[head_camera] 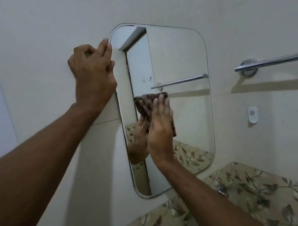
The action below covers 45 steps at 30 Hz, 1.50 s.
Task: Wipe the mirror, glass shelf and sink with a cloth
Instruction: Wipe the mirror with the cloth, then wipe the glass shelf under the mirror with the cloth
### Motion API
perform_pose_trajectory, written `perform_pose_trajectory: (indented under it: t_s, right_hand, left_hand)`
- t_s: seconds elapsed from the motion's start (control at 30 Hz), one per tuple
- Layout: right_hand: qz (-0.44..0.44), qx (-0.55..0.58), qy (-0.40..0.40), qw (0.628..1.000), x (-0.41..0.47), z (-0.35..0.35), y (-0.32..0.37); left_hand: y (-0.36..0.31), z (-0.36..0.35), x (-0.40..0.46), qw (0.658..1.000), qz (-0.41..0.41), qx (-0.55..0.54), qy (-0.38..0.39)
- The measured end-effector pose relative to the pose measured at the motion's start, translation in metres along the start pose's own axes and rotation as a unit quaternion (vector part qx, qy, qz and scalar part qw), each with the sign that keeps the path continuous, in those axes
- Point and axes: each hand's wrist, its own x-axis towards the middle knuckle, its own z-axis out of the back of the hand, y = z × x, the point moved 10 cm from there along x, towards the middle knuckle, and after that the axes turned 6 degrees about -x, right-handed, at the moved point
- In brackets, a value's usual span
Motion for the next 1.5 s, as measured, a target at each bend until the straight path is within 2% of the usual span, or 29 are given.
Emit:
perform_pose_trajectory:
  t_s: [0.1,0.23,0.4,0.5,0.57,0.63,0.7,0.77,0.83,0.93,1.0,1.07,1.13,1.17,1.23,1.37,1.43,1.5]
  right_hand:
    - [0.073,0.022,0.036,0.996,-0.027,-0.003,0.025]
    - [0.162,-0.01,0.065,0.985,-0.067,-0.006,0.024]
    - [0.166,-0.05,0.077,0.982,-0.107,0.004,0.006]
    - [0.148,-0.055,0.091,0.983,-0.116,0.012,-0.015]
    - [0.088,-0.037,0.119,0.988,-0.115,0.015,-0.032]
    - [-0.069,0.028,0.137,0.988,-0.112,0.027,-0.055]
    - [-0.212,0.063,0.134,0.966,-0.111,0.041,-0.077]
    - [-0.305,0.102,0.139,0.937,-0.114,0.052,-0.091]
    - [-0.351,0.149,0.158,0.911,-0.121,0.056,-0.093]
    - [-0.352,0.194,0.232,0.886,-0.14,0.053,-0.083]
    - [-0.389,0.261,0.281,0.838,-0.167,0.05,-0.078]
    - [-0.458,0.325,0.304,0.769,-0.202,0.049,-0.081]
    - [-0.512,0.31,0.32,0.734,-0.237,0.046,-0.093]
    - [-0.516,0.268,0.338,0.74,-0.252,0.042,-0.102]
    - [-0.468,0.166,0.39,0.776,-0.271,0.032,-0.103]
    - [-0.253,0.044,0.418,0.872,-0.281,0.011,-0.028]
    - [-0.125,0.024,0.441,0.889,-0.303,-0.003,0.028]
    - [0.001,-0.03,0.497,0.867,-0.345,-0.023,0.068]
  left_hand:
    - [-0.009,0.007,-0.03,0.999,-0.035,-0.009,0.004]
    - [-0.026,0.007,-0.107,0.993,-0.075,-0.056,0.068]
    - [-0.041,0.007,-0.196,0.978,-0.063,-0.107,0.168]
    - [-0.044,0.016,-0.242,0.968,-0.016,-0.129,0.213]
    - [-0.043,0.023,-0.271,0.957,0.029,-0.151,0.244]
    - [-0.041,0.027,-0.302,0.94,0.076,-0.17,0.286]
    - [-0.043,0.032,-0.33,0.92,0.105,-0.188,0.326]
    - [-0.043,0.036,-0.351,0.901,0.151,-0.209,0.35]
    - [-0.041,0.041,-0.363,0.884,0.205,-0.23,0.351]
    - [-0.038,0.046,-0.377,0.859,0.273,-0.244,0.358]
    - [-0.033,0.049,-0.393,0.848,0.305,-0.238,0.362]
    - [-0.026,0.056,-0.417,0.834,0.349,-0.231,0.36]
    - [-0.021,0.064,-0.442,0.814,0.399,-0.224,0.357]
    - [-0.019,0.068,-0.452,0.809,0.42,-0.215,0.352]
    - [-0.015,0.079,-0.47,0.804,0.452,-0.191,0.337]
    - [-0.003,0.091,-0.5,0.771,0.527,-0.158,0.322]
    - [0.001,0.095,-0.509,0.765,0.543,-0.147,0.315]
    - [0.004,0.1,-0.515,0.761,0.554,-0.128,0.312]
